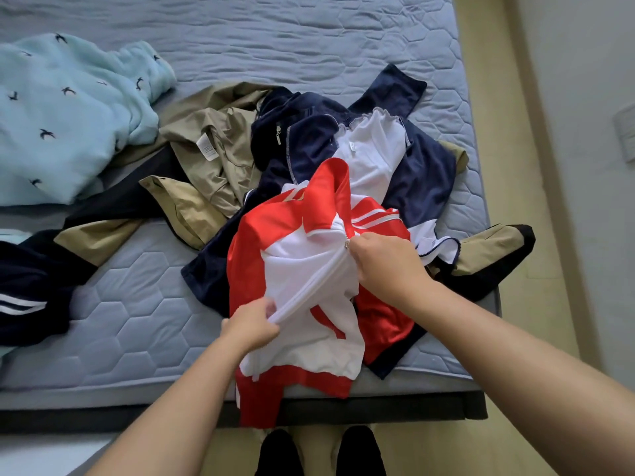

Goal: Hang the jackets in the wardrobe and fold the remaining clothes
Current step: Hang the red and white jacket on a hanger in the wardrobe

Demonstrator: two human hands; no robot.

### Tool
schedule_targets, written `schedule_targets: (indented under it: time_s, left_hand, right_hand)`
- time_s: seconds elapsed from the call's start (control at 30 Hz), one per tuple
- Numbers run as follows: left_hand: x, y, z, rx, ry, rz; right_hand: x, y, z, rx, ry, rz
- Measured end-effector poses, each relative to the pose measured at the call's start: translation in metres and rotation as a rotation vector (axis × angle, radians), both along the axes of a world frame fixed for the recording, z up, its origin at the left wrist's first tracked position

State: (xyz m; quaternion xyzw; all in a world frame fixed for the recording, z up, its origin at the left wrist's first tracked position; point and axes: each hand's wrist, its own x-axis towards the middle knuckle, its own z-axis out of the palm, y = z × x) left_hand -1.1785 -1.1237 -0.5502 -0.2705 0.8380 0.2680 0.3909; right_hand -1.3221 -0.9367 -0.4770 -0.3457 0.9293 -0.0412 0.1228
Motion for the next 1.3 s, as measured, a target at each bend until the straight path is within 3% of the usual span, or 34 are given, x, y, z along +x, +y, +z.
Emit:
schedule_targets:
  time_s: [0.2,0.27,0.37,0.43,0.57,0.63,0.77,0.87,1.0,1.07,1.23,1.3]
  left_hand:
    - [-0.091,0.016,0.052,0.347,0.296,0.632]
    - [-0.115,0.023,0.068,0.450,0.224,0.763]
    - [-0.127,0.031,0.076,0.628,-0.055,0.832]
    - [-0.127,0.034,0.071,0.739,-0.084,0.997]
    - [-0.131,0.031,0.059,0.772,0.310,1.247]
    - [-0.125,0.029,0.062,0.809,0.361,1.269]
    - [-0.103,0.015,0.075,0.826,0.252,1.347]
    - [-0.085,0.001,0.084,0.867,0.212,1.391]
    - [-0.064,-0.009,0.086,0.843,0.154,1.284]
    - [-0.056,-0.012,0.085,0.813,0.127,1.234]
    - [-0.040,-0.020,0.069,0.697,0.127,1.165]
    - [-0.033,-0.018,0.064,0.671,0.107,1.163]
  right_hand:
    - [0.013,-0.002,0.012,0.013,0.039,0.056]
    - [0.020,-0.001,0.013,0.036,0.057,0.084]
    - [0.027,0.003,0.013,0.025,0.082,0.084]
    - [0.030,0.006,0.010,0.000,0.080,0.036]
    - [0.056,0.013,-0.010,-0.035,0.004,0.090]
    - [0.074,0.016,-0.021,0.001,-0.088,0.098]
    - [0.081,0.017,-0.021,-0.011,-0.169,0.013]
    - [0.068,0.009,-0.017,-0.120,-0.448,-0.341]
    - [0.039,-0.021,-0.039,-0.173,-0.407,-0.652]
    - [0.030,-0.039,-0.052,-0.052,-0.461,-0.658]
    - [0.044,-0.056,-0.073,0.518,-0.630,-0.513]
    - [0.054,-0.053,-0.077,0.631,-0.654,-0.539]
